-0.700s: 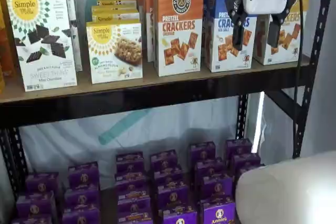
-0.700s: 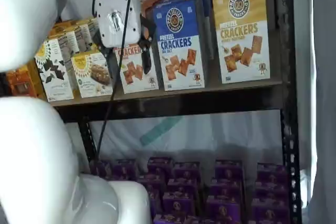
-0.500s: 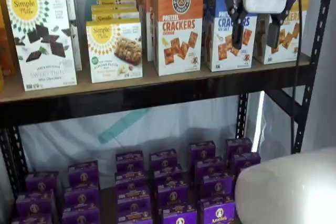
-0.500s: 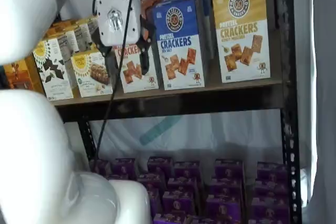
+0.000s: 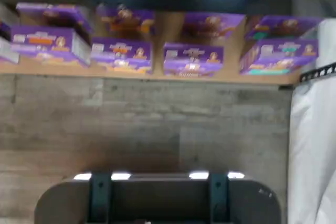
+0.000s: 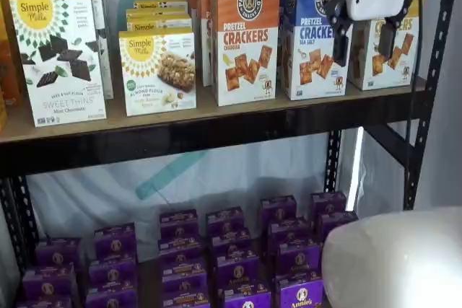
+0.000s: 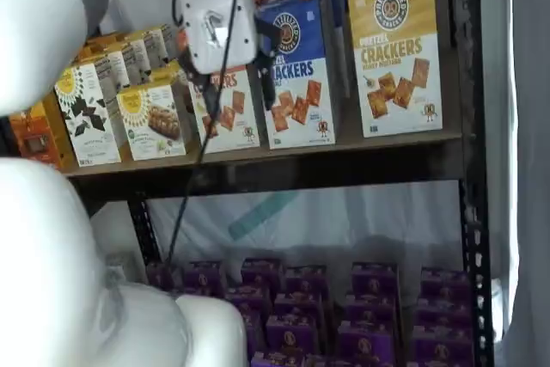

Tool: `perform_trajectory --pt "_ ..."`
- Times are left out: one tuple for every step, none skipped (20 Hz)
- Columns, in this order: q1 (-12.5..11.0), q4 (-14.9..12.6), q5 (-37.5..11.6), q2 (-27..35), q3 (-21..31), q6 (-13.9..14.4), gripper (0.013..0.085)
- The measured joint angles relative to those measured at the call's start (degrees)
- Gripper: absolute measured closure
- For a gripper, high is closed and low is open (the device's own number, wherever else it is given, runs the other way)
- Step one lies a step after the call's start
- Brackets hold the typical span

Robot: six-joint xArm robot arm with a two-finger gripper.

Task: Retrieve the yellow and white box located on the top shelf, the sixth one from the left

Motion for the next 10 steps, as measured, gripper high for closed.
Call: perform_trajectory --pt "-1.85 -0.23 -1.46 0.08 0.29 -1.83 0.013" --pt "-3.78 -0.32 -2.89 0.24 0.51 -3.7 0.013" --pt "-5.6 -0.3 -4.17 0.47 0.65 -5.43 0.013" --pt "-7.48 -0.32 -5.57 0.81 0.72 -7.22 0.013" --pt "-8.97 -0.39 -6.81 1.12 0.74 -8.66 0.013" --pt "-10.71 -0.24 -7.97 1.69 0.55 -10.26 0.013" --pt "-12.35 0.05 -8.91 2.38 0.2 -11.78 0.013" --pt "-13.9 0.18 -9.93 3.22 -0.22 -13.23 0.013" --pt "-15.24 0.3 -10.91 4.01 -0.65 -14.5 0.013" --pt "-16.53 0.6 -11.52 4.93 -1.28 -15.71 0.013"
